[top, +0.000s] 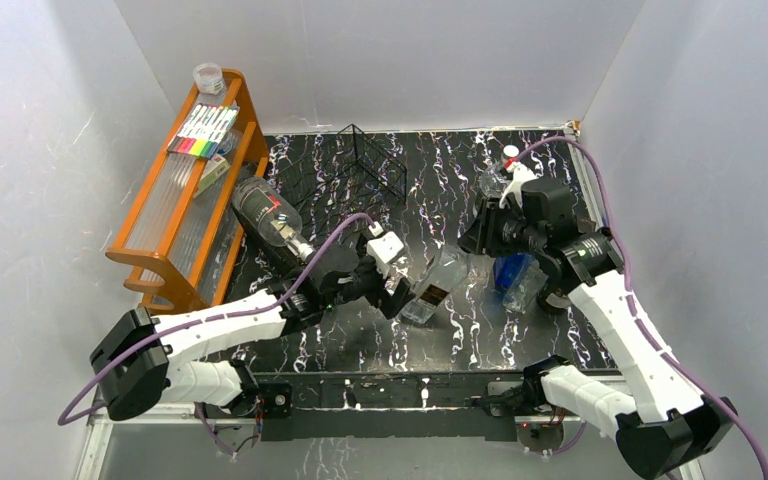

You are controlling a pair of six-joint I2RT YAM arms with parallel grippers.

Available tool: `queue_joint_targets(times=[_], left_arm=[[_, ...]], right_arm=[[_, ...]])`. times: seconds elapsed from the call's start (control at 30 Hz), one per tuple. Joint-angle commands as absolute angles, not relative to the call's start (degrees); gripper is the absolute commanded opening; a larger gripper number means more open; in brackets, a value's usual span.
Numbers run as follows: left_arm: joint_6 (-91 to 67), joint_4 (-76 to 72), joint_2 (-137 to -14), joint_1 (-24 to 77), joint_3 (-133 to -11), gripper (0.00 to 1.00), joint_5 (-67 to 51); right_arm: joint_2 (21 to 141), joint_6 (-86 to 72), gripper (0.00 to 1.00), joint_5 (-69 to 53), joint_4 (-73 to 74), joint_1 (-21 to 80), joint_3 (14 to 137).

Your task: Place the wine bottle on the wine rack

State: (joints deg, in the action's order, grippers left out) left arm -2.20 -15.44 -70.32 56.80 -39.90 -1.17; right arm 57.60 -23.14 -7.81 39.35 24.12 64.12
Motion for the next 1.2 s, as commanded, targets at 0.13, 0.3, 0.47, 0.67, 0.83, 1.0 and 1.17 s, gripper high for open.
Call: queue_joint_targets(times=[0.13,0.3,0.47,0.67,0.83,1.0,1.17], left_arm=[[-3.03,-25.19,-73.61,56.1,-39.21,0.98,-19.94],[-7.41,-29.06,-75.53,54.41,-37.97,0.98,-27.47],[-10.1,-31.69,-76.82,52.99,-36.48,0.98,-29.1],[-14.77,-35.39,-78.13,48.11,-35.36,0.98,-33.58],[-13.66,-36.84,-82.01,47.99,-35.54,0.97,-41.93],[-11.3,-36.0,-83.61,47.99,-36.0,0.93,-44.41],[-9.36,-37.38,-83.18,47.99,-35.63,0.89,-44.51]], right_arm=[[50.95,-21.73,0.0,-21.23,30.18,24.12,61.94],[50.48,-21.19,0.0,-24.4,29.91,24.14,61.74],[49.56,-20.04,0.0,-28.24,29.17,24.14,60.82],[49.11,-18.6,0.0,-32.23,28.37,24.16,59.4],[49.7,-19.48,0.0,-34.37,25.95,24.17,58.35],[49.56,-22.0,0.0,-36.18,23.5,24.1,57.0],[48.83,-23.86,0.0,-36.12,22.69,24.16,56.02]])
